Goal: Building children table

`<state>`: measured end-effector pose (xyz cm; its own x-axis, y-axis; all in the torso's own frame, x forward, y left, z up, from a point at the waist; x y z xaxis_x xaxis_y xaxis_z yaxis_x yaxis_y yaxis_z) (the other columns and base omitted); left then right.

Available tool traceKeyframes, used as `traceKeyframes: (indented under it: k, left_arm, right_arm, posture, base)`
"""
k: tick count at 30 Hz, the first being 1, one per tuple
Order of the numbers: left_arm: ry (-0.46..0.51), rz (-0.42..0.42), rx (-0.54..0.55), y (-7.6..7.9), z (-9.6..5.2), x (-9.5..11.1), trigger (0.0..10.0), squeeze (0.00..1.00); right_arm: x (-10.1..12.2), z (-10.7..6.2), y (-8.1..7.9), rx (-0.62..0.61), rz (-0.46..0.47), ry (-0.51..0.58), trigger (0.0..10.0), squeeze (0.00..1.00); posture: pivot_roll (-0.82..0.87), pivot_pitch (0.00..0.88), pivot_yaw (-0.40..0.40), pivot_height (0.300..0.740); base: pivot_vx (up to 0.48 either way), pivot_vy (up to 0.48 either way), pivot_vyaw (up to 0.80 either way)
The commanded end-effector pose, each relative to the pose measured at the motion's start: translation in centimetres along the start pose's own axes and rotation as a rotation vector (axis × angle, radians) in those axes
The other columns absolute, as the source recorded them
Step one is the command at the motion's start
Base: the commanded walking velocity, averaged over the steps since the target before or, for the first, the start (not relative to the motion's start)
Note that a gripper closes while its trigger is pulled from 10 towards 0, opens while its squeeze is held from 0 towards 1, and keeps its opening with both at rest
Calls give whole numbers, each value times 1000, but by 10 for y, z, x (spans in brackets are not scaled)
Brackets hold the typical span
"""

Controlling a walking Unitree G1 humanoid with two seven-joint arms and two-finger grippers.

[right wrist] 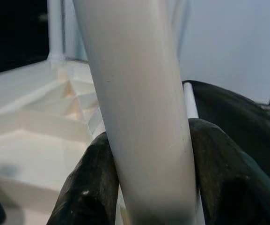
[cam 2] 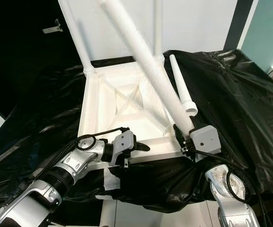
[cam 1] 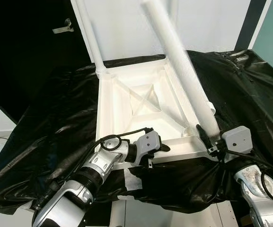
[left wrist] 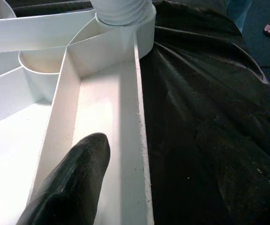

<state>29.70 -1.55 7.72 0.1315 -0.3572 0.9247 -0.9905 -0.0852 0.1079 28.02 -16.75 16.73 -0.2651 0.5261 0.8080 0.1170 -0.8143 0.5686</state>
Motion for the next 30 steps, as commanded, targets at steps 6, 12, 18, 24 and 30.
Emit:
traceKeyframes:
  k: [6,12,18,24,30]
  left_arm:
    - [-99,-88,84,-6,-3,-38,10000,0]
    - [-101,-82,82,-7,-3,-37,10000,0]
    - [-103,-64,70,-7,1,-34,10000,0]
    - [-105,-61,69,-7,0,-35,10000,0]
    - [-108,-61,71,-7,-2,-36,10000,0]
  right_arm:
    - [-26,-21,-3,-18,185,-96,10000,0]
    - [-33,-40,-5,-45,193,-124,10000,0]
    - [-39,-49,-14,-61,232,-159,10000,0]
    - [-59,-56,-14,-94,288,-237,10000,0]
    - [-71,-53,-15,-91,323,-318,10000,0]
  posture:
    - [-231,50,81,740]
    - [-250,50,87,740]
    - [-263,52,95,740]
    - [-258,50,98,740]
    - [-251,49,96,740]
  base:
    - [0,0,0]
    - [0,0,0]
    - [0,0,0]
    - [0,0,0]
    - [0,0,0]
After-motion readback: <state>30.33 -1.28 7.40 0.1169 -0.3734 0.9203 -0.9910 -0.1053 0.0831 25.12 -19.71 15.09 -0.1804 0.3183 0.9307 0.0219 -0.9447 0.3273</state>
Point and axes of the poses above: a point about 5 cm out from each wrist's last joint towards the gripper, its own z axis pointing out of the wrist towards the gripper, its own x axis along the axis of the wrist's last joint, y = z × x, the point moved 6 cm from there along z, pointing out of the wrist towards the gripper, and after that the axes turned 14 degrees about -z, right-handed, at the moved point
